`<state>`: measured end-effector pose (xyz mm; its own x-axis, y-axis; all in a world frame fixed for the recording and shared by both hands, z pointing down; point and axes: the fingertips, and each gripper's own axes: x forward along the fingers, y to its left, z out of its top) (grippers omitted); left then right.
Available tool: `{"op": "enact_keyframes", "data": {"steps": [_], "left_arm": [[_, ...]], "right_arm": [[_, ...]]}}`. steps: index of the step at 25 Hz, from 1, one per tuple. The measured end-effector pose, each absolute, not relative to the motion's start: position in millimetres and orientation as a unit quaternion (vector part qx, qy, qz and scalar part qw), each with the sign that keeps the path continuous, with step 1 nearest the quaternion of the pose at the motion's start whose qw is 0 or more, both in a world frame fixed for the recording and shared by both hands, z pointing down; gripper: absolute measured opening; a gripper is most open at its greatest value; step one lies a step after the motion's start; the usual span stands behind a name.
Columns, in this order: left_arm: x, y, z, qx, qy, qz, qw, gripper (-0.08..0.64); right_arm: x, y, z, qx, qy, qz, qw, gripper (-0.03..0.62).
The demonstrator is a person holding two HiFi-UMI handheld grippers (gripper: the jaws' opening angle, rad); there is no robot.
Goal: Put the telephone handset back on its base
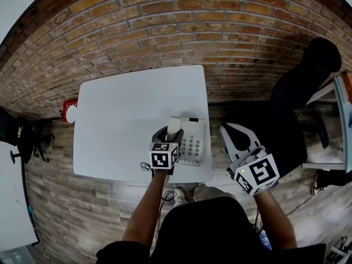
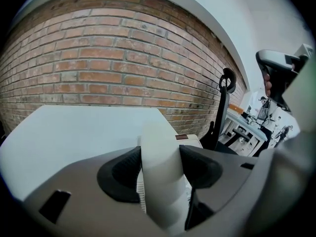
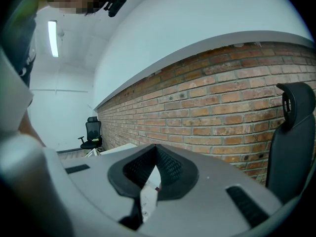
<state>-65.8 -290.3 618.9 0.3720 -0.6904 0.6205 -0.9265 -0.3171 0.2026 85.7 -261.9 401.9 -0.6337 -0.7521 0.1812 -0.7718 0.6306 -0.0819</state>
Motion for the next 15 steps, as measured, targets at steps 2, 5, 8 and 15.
{"op": "enact_keyframes", "data": {"steps": [2, 5, 8, 15], "left_arm": [[-65.6, -290.9, 620.7, 0.781, -0.517, 0.218, 0.275, 0.250], [-64.9, -291.9, 624.5, 0.779, -0.518, 0.220, 0.278, 0.250], [-64.5, -291.9, 628.4, 0.777, -0.518, 0.221, 0.283, 0.250], [-66.1, -294.8, 634.6, 0.771, -0.521, 0.220, 0.292, 0.250]], "right_arm": [[85.3, -262.3, 402.1, 0.422, -0.901, 0.076, 0.066, 0.012], [85.5, -263.0, 403.0, 0.422, -0.901, 0.077, 0.066, 0.012], [85.7, -263.2, 404.3, 0.421, -0.901, 0.078, 0.068, 0.012], [85.0, -263.9, 407.2, 0.417, -0.903, 0.081, 0.069, 0.012]]}}
